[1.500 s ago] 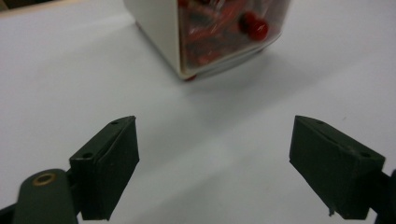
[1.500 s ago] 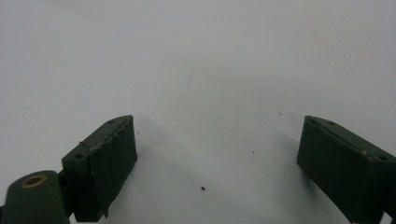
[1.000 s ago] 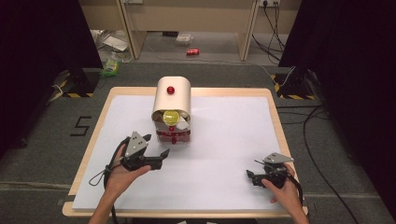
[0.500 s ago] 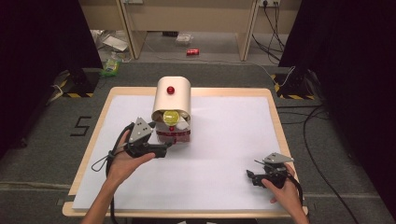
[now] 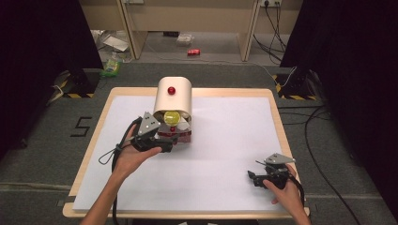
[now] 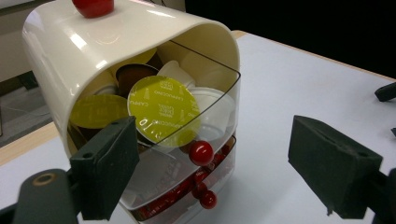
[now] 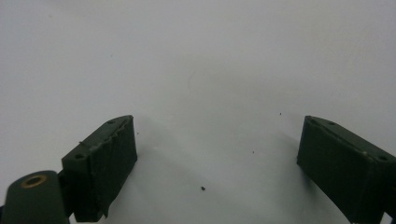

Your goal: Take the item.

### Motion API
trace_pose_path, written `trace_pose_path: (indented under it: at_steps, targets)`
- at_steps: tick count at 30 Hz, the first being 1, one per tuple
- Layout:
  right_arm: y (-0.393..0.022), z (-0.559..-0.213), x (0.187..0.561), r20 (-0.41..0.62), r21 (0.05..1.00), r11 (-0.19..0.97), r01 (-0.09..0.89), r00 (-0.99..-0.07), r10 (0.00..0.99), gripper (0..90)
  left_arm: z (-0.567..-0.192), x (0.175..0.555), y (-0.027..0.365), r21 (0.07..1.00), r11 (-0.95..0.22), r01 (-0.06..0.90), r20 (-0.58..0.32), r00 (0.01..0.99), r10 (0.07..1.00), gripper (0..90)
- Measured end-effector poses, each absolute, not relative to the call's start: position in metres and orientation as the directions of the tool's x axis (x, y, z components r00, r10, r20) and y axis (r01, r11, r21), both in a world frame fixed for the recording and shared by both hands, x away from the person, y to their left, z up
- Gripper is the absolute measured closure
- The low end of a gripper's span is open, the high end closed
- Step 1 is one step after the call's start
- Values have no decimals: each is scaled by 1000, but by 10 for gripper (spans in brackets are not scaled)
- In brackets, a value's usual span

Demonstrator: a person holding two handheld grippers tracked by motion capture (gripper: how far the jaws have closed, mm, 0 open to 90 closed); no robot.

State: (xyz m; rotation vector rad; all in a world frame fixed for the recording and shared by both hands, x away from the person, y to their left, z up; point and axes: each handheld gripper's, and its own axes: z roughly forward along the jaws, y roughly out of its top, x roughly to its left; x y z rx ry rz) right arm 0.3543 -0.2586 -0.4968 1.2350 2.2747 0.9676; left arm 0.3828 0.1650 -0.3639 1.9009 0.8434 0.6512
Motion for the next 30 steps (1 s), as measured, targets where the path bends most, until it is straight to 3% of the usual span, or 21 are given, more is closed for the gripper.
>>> trace_pose_path:
  at_steps: [10,30]
  targets:
    - [-259,-497,354,-2,721,378,580,-544,839,122,-371,399,165,881,-350,317,89,615,783,158]
    - [-259,-497,354,-3,721,379,580,-545,839,122,-370,382,165,882,-342,324,72,625,778,157]
